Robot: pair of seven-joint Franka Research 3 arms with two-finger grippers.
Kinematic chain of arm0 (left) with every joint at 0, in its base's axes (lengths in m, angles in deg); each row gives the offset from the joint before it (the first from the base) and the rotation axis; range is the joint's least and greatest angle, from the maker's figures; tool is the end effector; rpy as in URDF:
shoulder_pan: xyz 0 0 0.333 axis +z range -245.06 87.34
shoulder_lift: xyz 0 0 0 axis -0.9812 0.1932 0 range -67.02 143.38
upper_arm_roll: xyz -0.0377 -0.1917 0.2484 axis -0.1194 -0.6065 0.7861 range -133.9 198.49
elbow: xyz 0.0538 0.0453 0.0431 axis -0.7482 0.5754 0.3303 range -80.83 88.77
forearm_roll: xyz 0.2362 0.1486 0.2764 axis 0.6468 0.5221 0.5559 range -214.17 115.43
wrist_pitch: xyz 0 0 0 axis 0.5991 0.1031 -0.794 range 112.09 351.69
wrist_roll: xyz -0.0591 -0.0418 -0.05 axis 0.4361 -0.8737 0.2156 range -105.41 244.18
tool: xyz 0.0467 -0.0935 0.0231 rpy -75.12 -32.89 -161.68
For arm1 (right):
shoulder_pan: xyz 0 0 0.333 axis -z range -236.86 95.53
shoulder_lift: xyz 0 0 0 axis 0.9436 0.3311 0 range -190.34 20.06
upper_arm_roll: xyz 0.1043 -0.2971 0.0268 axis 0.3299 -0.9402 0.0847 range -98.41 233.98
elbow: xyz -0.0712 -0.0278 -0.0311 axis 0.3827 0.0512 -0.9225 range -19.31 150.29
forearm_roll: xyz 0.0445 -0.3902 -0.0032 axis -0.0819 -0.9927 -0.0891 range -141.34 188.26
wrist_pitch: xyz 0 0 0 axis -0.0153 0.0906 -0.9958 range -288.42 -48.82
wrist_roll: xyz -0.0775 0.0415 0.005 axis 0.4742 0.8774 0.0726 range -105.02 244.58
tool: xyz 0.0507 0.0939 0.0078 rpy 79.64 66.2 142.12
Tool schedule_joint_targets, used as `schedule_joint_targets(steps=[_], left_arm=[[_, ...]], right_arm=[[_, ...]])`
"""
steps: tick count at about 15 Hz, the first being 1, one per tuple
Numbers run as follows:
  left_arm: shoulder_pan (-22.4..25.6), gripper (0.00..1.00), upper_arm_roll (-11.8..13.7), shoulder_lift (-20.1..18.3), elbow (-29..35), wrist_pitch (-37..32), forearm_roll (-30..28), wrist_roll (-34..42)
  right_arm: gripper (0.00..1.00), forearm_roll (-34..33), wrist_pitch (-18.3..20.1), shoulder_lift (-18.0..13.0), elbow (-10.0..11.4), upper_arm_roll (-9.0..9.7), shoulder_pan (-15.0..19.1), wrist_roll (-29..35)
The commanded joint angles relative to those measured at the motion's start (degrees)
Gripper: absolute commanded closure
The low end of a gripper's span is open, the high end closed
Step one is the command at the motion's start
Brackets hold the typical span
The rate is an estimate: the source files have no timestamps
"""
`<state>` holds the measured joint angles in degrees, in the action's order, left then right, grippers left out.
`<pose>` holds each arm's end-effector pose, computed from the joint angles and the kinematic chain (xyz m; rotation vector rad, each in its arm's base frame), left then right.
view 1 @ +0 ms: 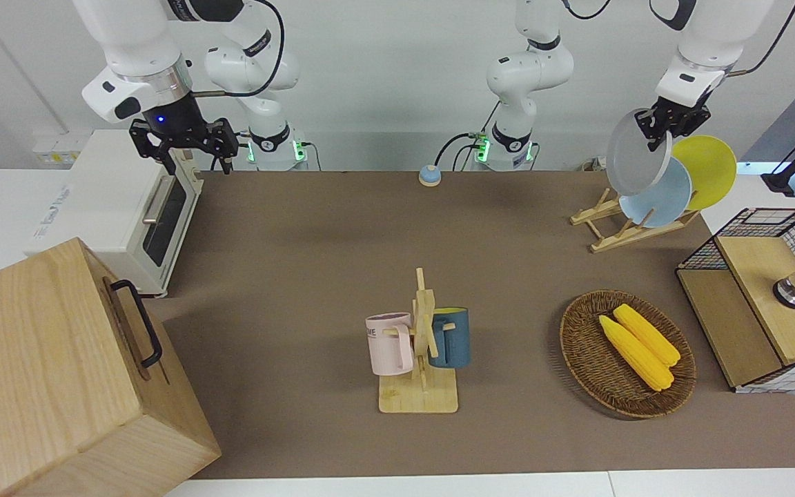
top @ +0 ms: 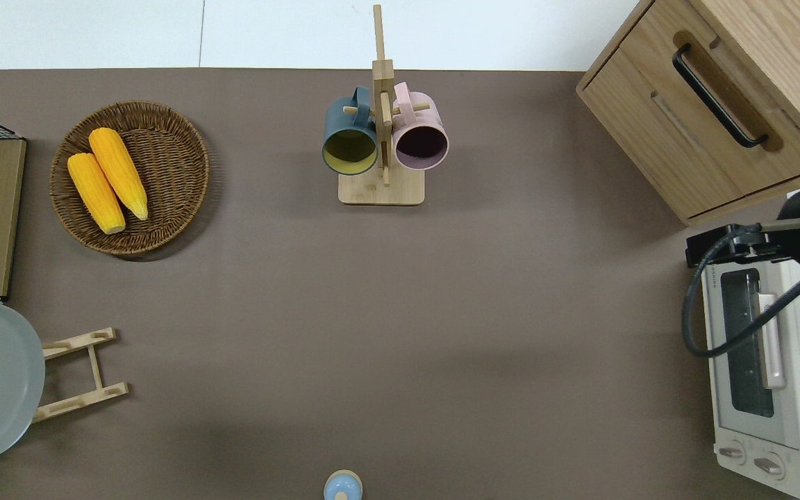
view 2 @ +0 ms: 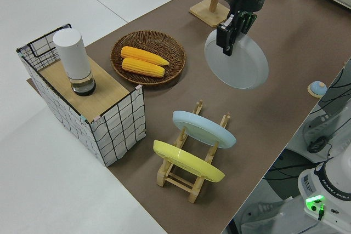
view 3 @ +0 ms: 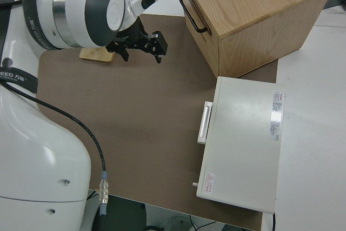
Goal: Pick gray plate from low plate rack and place it on table with left arm
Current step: 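Lift the gray plate up out of the rack with the left gripper, then carry the plate away from the rack and lower it onto the table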
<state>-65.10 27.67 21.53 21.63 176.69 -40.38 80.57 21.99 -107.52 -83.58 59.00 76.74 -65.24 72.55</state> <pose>0.4511 0.0846 0.6151 -2.9702 0.0522 0.1184 0.5515 0.0297 0.6412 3.1168 0.0175 -0.0699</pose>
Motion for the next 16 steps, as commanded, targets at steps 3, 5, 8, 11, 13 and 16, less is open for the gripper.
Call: schedule_joint_targets(steps=[3, 5, 8, 11, 13, 16], left_arm=[[-0.49, 1.00, -0.48, 0.30, -1.32, -2.78, -5.19, -5.20], [-0.40, 1.00, -0.21, 0.21, -1.32, -3.57, -8.70, -6.95], [-0.31, 1.00, 0.40, 0.21, -1.32, -3.75, -15.03, -8.81], [0.21, 1.00, 0.49, 0.48, -0.45, -4.28, -21.45, -8.98], [0.48, 1.00, 0.49, 0.83, 1.04, -4.19, -25.14, -8.90], [0.39, 1.00, 0.49, 1.00, 3.76, -2.97, -29.10, -8.55]], right_arm=[[0.017, 0.15, 0.05, 0.02, -0.37, -0.34, -0.41, 0.22], [0.017, 0.15, 0.05, 0.02, -0.37, -0.34, -0.41, 0.22], [0.017, 0.15, 0.14, 0.02, -0.37, -0.34, -0.41, 0.22], [0.017, 0.15, 0.05, 0.02, -0.37, -0.34, -0.41, 0.22], [0.017, 0.15, 0.05, 0.02, -0.37, -0.34, -0.41, 0.22], [0.017, 0.15, 0.05, 0.02, -0.37, -0.34, -0.41, 0.22]])
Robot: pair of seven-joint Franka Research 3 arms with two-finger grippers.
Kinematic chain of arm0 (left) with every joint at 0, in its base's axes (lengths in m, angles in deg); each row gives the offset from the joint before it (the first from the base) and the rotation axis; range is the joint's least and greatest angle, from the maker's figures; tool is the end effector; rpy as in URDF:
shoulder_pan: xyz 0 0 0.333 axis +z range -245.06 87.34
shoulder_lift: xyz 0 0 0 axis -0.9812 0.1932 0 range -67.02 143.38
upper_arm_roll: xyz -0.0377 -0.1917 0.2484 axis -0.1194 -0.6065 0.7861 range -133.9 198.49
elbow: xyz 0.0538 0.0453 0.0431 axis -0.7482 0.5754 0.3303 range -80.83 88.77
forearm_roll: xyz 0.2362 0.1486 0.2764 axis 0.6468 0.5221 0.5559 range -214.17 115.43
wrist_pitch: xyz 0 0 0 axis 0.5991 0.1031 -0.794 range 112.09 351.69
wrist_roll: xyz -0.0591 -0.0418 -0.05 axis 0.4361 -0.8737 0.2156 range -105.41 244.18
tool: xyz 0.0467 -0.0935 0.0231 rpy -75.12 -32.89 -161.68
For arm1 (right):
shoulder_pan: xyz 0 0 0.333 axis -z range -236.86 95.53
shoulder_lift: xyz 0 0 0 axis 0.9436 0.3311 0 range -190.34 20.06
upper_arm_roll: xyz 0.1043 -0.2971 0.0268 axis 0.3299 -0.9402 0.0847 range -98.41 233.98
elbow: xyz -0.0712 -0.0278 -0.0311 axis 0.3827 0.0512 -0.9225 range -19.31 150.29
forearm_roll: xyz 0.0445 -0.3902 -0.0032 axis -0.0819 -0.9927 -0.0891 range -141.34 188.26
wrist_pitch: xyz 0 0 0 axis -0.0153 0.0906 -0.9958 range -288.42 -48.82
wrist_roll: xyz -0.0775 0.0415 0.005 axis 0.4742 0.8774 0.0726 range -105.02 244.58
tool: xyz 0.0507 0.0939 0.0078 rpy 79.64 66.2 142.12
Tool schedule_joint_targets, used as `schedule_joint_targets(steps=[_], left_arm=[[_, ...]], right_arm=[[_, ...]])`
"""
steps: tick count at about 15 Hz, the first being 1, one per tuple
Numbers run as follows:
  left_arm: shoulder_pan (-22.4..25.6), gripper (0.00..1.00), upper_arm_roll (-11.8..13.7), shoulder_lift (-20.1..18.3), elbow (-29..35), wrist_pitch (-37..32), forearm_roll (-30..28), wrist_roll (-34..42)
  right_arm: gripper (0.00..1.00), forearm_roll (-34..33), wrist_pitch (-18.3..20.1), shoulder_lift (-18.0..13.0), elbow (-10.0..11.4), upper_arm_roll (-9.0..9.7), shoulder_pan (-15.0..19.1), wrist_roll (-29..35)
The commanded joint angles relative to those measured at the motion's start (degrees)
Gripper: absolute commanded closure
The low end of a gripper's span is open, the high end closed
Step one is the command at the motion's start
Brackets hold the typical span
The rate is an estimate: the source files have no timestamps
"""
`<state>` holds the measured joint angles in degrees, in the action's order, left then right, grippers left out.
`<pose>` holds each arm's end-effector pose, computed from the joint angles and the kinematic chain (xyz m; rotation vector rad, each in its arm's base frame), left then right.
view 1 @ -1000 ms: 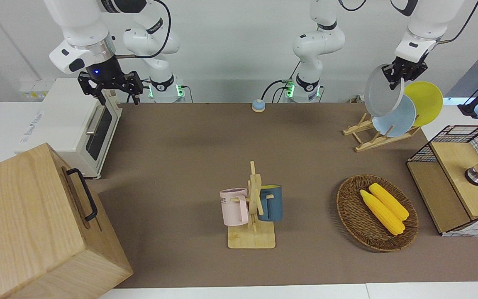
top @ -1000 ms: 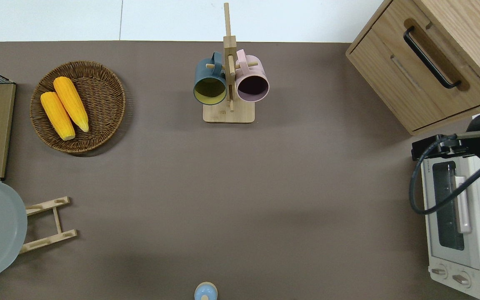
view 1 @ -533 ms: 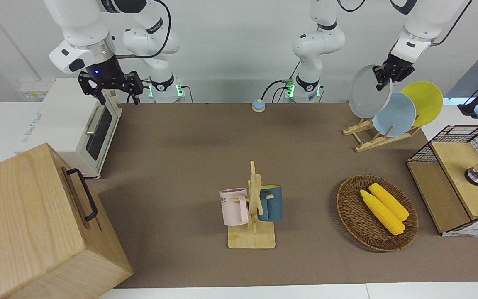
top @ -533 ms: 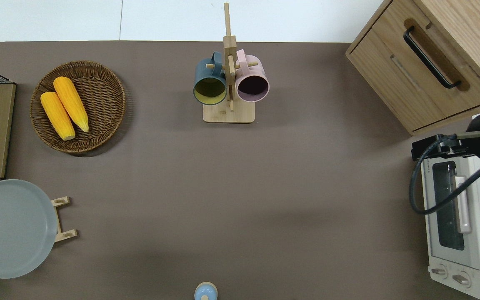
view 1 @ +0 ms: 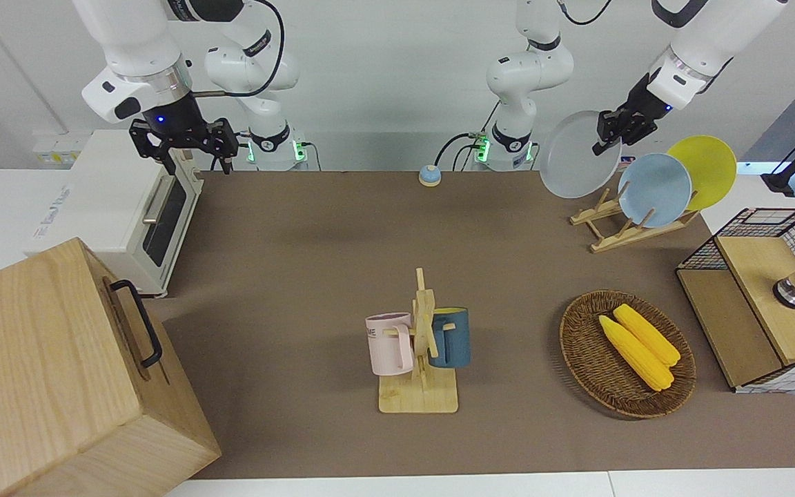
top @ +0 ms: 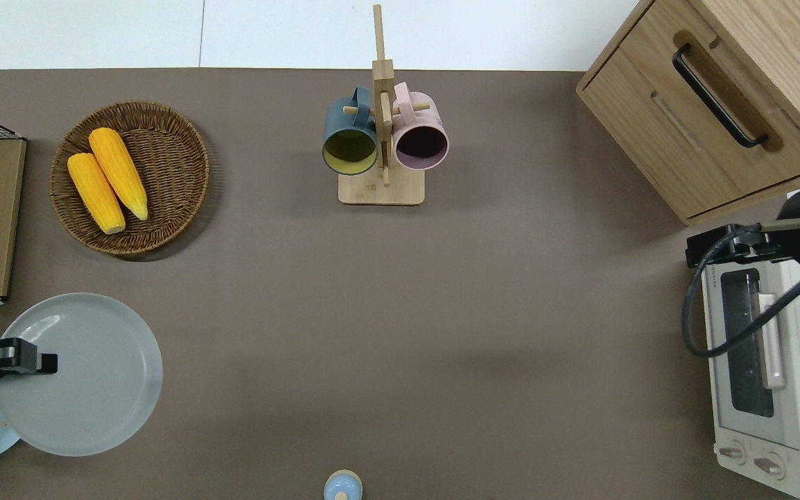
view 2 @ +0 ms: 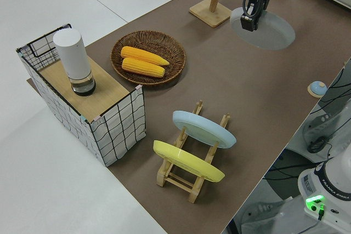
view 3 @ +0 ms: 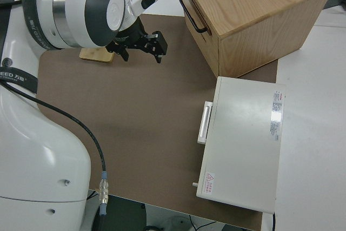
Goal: Pick gray plate from low plate rack and place it on table with left arm
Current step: 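Carry the plate away from the rack and lower it onto the table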
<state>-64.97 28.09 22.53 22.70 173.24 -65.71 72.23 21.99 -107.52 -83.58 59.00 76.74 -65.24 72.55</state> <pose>0.4554 0.0417 0.5961 2.8517 0.1798 -0.1628 0.5515 0.0297 0.6412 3.1168 0.0175 -0.0699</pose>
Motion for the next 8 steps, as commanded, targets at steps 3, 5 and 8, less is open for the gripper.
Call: schedule_joint_targets(steps=[3, 5, 8], left_arm=[[-0.62, 1.00, -0.01, 0.01, 7.26, 4.69, -6.23, -0.04], [-0.62, 1.00, -0.10, 0.01, 9.47, 6.63, -7.91, 0.49], [-0.71, 1.00, -0.36, -0.08, 12.45, 9.18, -8.70, 2.33]], right_arm=[[0.017, 0.15, 0.05, 0.02, -0.37, -0.34, -0.41, 0.22], [0.017, 0.15, 0.05, 0.02, -0.37, -0.34, -0.41, 0.22], [0.017, 0.15, 0.14, 0.02, -0.37, -0.34, -0.41, 0.22]])
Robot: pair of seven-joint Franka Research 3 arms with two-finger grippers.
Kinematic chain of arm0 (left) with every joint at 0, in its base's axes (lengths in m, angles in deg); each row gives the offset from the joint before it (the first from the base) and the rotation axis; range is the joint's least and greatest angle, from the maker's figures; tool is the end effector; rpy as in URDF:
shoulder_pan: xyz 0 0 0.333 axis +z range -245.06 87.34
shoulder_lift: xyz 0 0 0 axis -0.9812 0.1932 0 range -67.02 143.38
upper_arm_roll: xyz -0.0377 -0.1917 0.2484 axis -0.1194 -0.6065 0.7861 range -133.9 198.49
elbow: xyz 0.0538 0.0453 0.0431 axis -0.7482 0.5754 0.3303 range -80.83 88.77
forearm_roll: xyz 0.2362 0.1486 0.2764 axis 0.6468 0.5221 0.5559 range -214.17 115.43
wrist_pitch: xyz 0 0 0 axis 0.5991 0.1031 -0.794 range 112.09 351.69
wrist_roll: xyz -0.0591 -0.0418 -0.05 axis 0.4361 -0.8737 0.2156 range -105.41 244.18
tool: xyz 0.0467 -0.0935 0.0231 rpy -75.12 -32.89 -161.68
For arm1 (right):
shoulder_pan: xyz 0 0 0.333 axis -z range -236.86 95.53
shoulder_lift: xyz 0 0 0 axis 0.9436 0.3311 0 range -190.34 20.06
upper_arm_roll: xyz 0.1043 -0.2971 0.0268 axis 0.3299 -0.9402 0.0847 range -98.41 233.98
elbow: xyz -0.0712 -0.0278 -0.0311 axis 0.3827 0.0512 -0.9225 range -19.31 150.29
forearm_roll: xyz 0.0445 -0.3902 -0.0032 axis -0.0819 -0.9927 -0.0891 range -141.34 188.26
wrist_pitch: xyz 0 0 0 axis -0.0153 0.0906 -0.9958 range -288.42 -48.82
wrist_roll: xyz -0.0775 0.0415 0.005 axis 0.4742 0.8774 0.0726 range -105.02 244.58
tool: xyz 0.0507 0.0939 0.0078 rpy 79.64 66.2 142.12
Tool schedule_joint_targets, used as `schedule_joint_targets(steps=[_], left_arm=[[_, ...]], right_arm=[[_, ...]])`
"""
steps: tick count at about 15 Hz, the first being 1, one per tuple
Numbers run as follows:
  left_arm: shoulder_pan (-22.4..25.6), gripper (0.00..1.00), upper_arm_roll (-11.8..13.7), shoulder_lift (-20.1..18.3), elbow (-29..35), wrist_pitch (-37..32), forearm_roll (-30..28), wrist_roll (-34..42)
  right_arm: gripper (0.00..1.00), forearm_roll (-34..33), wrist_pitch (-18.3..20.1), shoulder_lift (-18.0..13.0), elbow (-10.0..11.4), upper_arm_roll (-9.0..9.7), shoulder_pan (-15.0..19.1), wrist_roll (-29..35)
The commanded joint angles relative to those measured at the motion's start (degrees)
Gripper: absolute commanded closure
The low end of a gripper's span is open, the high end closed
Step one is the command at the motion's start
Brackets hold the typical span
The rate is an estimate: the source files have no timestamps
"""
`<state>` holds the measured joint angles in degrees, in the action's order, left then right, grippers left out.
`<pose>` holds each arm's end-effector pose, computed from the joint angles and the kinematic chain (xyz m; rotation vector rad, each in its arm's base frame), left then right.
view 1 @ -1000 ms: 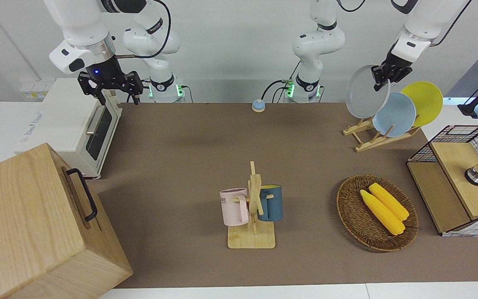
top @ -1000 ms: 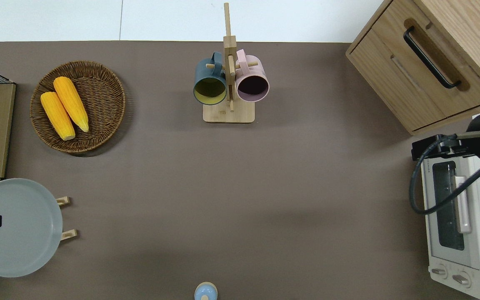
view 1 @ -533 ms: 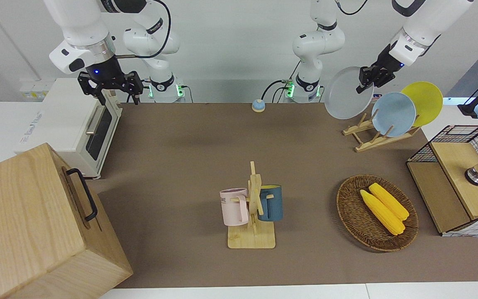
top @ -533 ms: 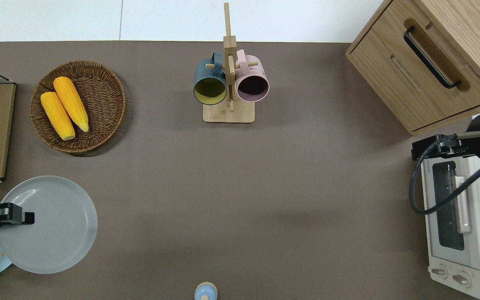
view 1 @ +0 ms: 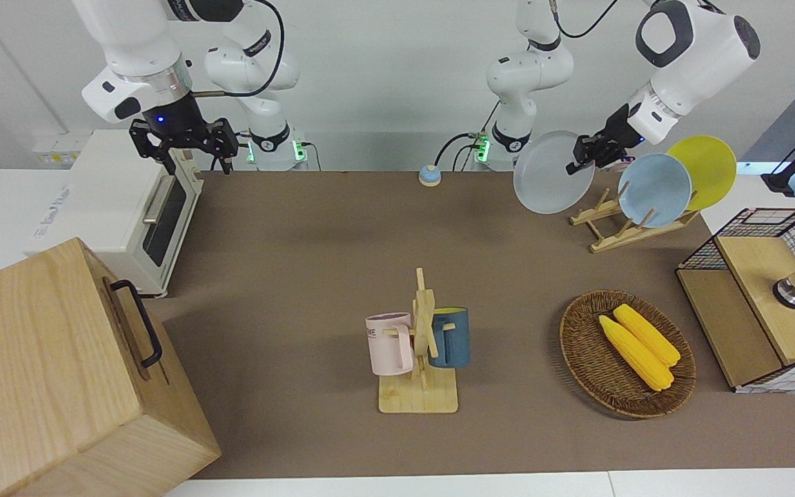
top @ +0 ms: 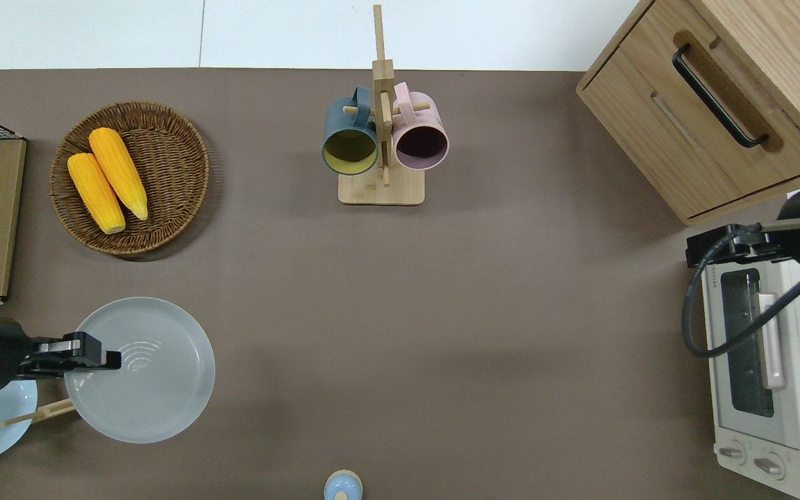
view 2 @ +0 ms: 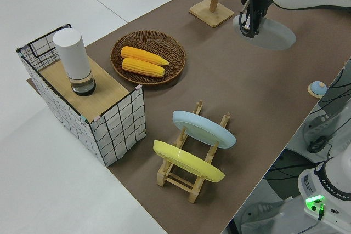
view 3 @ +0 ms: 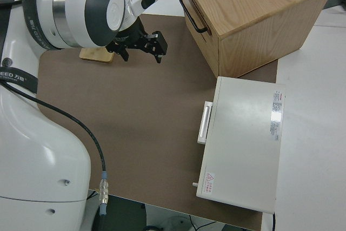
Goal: Pick gray plate from low plate rack and place it on table with left arm
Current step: 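Carry the plate away from the rack and lower it onto the table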
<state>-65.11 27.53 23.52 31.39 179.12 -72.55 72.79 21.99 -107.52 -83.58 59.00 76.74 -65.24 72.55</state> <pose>0.4595 0.0286 0.5287 2.7233 0.2203 -0.2281 0.5515 0.0297 0.6412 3.1168 0.0175 -0.0699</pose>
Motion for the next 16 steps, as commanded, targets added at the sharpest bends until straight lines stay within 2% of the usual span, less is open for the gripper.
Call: schedule_joint_targets(steps=[1, 8, 13, 16], left_arm=[[-0.48, 1.00, 0.19, -1.25, 5.25, 4.62, -2.39, 2.92], [0.57, 1.00, 0.37, -0.73, 15.54, 12.00, -10.30, 16.00], [0.48, 1.00, 0.46, 1.29, 22.66, 19.12, -15.92, 26.11], [0.75, 1.00, 0.54, 3.75, 23.37, 20.54, -16.11, 30.25]], right_arm=[[0.017, 0.15, 0.05, 0.02, -0.37, -0.34, -0.41, 0.22], [0.017, 0.15, 0.14, 0.02, -0.37, -0.34, -0.41, 0.22], [0.017, 0.15, 0.14, 0.02, -0.37, -0.34, -0.41, 0.22], [0.017, 0.15, 0.14, 0.02, -0.37, -0.34, -0.41, 0.22]])
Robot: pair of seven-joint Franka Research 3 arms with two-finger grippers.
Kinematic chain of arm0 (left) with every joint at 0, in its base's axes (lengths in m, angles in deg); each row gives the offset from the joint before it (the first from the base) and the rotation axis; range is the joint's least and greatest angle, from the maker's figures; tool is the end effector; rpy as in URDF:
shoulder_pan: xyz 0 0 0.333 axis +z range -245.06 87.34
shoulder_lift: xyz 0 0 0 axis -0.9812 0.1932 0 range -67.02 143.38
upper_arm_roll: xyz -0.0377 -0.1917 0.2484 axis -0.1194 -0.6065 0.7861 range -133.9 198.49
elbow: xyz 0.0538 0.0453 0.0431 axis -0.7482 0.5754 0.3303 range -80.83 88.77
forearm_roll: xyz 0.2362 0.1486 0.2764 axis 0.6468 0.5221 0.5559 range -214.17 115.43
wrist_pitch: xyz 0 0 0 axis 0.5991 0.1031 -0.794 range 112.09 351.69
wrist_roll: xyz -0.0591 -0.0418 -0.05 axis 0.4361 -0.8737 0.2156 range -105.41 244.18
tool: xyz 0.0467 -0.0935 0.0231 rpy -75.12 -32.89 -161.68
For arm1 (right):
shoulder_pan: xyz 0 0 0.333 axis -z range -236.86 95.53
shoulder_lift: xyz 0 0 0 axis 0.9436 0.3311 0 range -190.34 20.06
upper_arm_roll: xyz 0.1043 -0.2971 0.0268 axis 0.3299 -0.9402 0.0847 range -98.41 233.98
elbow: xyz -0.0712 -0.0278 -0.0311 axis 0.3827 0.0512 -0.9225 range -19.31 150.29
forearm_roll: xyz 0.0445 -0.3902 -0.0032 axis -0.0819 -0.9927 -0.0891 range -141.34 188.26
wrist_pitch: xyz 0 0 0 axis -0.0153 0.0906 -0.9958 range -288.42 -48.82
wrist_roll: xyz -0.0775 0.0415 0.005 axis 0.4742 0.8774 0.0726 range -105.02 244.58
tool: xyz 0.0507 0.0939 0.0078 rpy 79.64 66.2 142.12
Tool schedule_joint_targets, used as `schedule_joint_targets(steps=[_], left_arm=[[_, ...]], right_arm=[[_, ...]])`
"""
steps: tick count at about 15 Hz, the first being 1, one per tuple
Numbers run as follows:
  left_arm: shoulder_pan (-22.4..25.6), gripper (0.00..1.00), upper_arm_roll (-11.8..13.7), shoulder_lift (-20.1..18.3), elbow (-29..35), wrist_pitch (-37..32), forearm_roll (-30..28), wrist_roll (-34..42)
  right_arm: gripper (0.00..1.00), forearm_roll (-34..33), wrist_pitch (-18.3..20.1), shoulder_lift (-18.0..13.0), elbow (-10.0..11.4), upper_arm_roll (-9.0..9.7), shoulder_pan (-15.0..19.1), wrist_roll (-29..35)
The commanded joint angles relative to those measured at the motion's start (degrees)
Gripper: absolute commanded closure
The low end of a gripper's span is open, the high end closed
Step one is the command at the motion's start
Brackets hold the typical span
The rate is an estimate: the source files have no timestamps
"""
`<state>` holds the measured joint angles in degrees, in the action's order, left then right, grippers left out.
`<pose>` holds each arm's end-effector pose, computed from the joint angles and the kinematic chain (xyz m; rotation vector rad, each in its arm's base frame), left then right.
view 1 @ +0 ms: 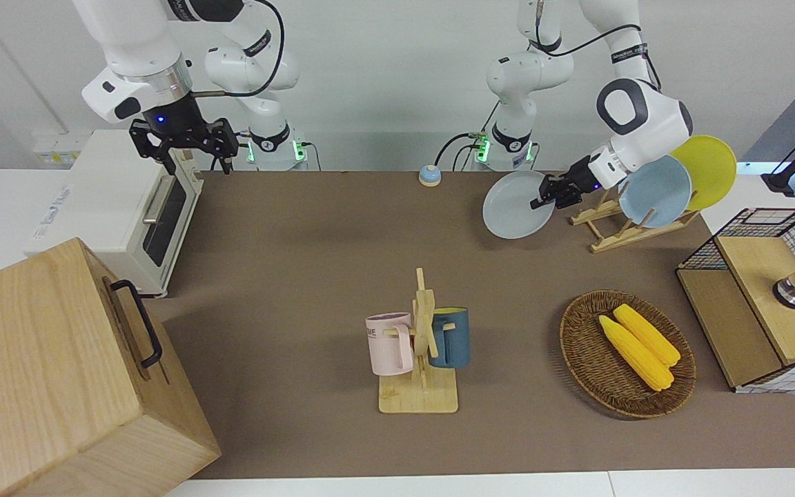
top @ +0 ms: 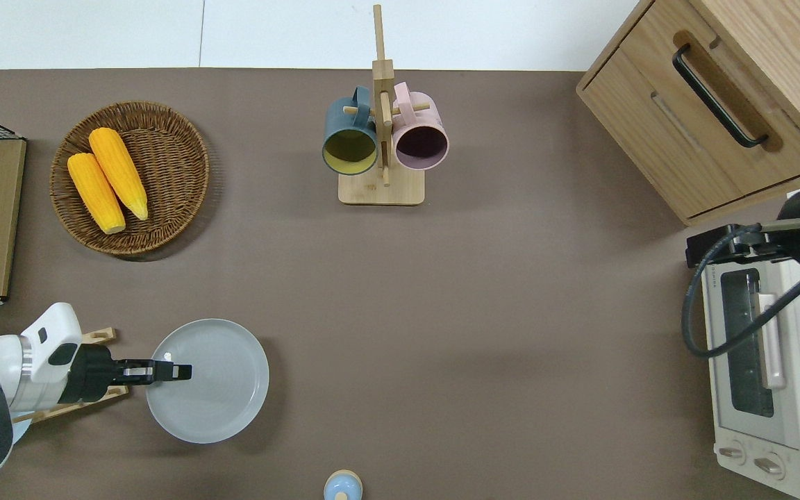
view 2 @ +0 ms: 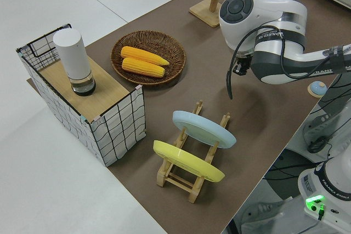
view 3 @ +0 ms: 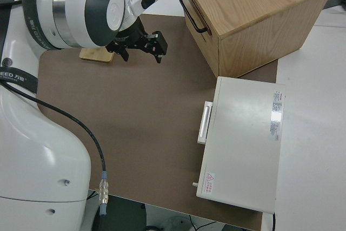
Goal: Pick gray plate from low plate rack and place it on table with left arm
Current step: 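Carry the plate away from the rack and lower it onto the table, then open the left gripper to release the plate rim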
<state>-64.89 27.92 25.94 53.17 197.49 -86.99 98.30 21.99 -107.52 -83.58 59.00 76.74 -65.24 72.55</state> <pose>0.4266 0.0296 0.3665 2.5170 0.0038 -0.1257 0.5515 0.0297 0.6412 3.1168 0.0175 -0.0699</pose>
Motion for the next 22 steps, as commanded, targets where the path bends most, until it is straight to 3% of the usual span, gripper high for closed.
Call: schedule_joint_targets(steps=[1, 8, 9, 12, 13, 14, 22], left_arm=[[0.61, 1.00, 0.16, 2.04, 1.68, 2.52, -1.67, 5.97], [0.97, 1.00, 0.16, 3.46, 2.12, 3.58, -1.84, 8.35], [0.97, 0.93, 0.16, 3.46, 2.12, 3.75, -1.84, 8.44], [0.88, 0.54, 0.16, 3.46, 2.04, 4.10, -1.40, 8.44], [0.88, 0.32, 0.16, 3.46, 2.04, 4.19, -1.14, 8.53], [0.79, 0.00, 0.16, 3.46, 2.04, 4.54, -0.96, 8.44], [1.05, 0.01, 0.16, 2.93, -0.15, 5.95, 1.15, 7.57]], right_arm=[[0.017, 0.15, 0.05, 0.02, -0.37, -0.34, -0.41, 0.22], [0.017, 0.15, 0.05, 0.02, -0.37, -0.34, -0.41, 0.22], [0.017, 0.15, 0.05, 0.02, -0.37, -0.34, -0.41, 0.22], [0.017, 0.15, 0.14, 0.02, -0.37, -0.34, -0.41, 0.22], [0.017, 0.15, 0.05, 0.02, -0.37, -0.34, -0.41, 0.22], [0.017, 0.15, 0.05, 0.02, -0.37, -0.34, -0.41, 0.22], [0.017, 0.15, 0.14, 0.02, -0.37, -0.34, -0.41, 0.22]])
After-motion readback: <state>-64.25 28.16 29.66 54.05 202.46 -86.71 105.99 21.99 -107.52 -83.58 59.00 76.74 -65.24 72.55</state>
